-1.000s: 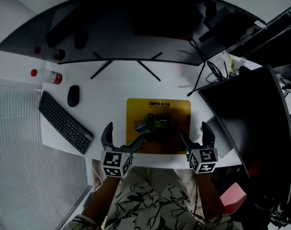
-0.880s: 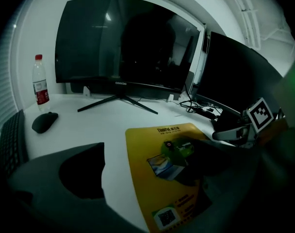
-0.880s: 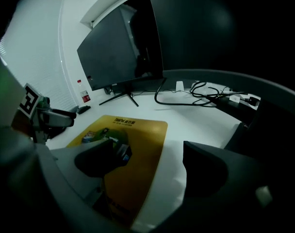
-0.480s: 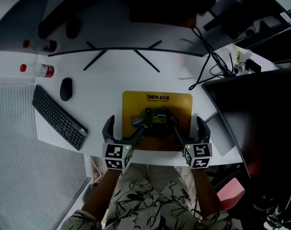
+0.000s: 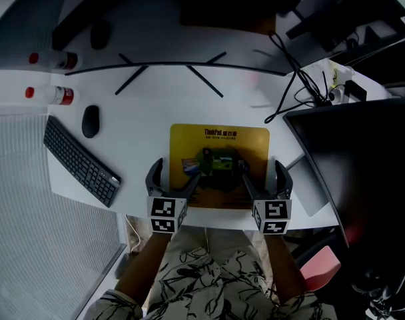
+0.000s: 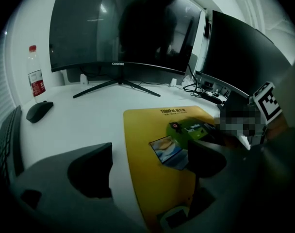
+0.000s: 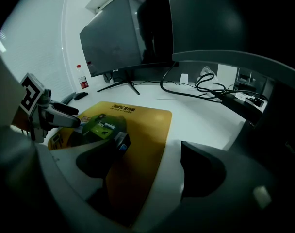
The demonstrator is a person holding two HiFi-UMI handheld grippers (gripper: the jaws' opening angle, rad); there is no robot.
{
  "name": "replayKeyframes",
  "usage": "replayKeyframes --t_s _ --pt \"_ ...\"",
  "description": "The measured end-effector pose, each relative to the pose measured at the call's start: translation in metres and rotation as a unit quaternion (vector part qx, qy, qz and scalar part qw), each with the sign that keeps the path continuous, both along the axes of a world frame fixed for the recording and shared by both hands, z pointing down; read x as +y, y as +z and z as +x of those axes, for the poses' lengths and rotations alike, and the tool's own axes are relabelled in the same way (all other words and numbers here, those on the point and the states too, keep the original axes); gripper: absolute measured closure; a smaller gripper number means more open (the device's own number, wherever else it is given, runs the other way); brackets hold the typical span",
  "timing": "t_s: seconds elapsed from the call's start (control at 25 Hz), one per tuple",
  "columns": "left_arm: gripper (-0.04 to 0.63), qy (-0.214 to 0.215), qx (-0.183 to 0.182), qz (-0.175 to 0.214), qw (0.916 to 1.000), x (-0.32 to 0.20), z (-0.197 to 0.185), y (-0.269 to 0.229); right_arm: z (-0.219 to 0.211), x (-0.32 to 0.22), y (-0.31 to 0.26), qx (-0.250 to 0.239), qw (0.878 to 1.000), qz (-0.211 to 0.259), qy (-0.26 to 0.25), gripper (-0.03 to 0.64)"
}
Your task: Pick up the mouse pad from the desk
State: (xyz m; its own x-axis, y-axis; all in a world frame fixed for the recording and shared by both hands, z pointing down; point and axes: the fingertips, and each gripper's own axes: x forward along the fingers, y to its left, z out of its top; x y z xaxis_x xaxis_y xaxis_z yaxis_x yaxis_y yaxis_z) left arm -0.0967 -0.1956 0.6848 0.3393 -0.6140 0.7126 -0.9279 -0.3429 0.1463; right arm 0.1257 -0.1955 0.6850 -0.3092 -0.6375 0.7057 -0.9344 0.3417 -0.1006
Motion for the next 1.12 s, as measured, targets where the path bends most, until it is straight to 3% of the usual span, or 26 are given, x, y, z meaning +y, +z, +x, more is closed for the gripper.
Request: replayKeyframes --t_s 0.36,0.56,0.96,1.0,1.08,1.12 --pt "0.155 0.005 -0.036 0.015 0.9992 -0.001 -0.001 -0.001 -0.002 0.002 0.001 0.013 1.0 0.001 0.001 0.199" --pt "0.239 0.014 -0.034 0.013 0.9993 0.002 0.009 -0.002 -0.007 0.005 -0.001 0.013 1.0 -0.002 0.007 0.252" --pt "0.287 -0.003 -0.031 0.012 0.9994 0.001 0.005 -0.004 -0.01 0.008 -0.002 0.012 1.0 -0.011 0.009 0.327" --pt "0.307 0.002 -0.032 0.012 0.9994 0.002 0.007 -0.004 -0.01 0.009 -0.002 0.01 1.0 -0.012 0.008 0.345" --pt "0.403 0.017 -0.03 0.009 0.9994 0.005 0.014 -0.005 -0.014 0.012 -0.001 0.002 1.0 -0.017 0.002 0.466" --pt "0.446 0.023 -0.029 0.009 0.9993 0.006 0.018 -0.005 -0.017 0.013 -0.001 -0.001 1.0 -0.018 0.0 0.482"
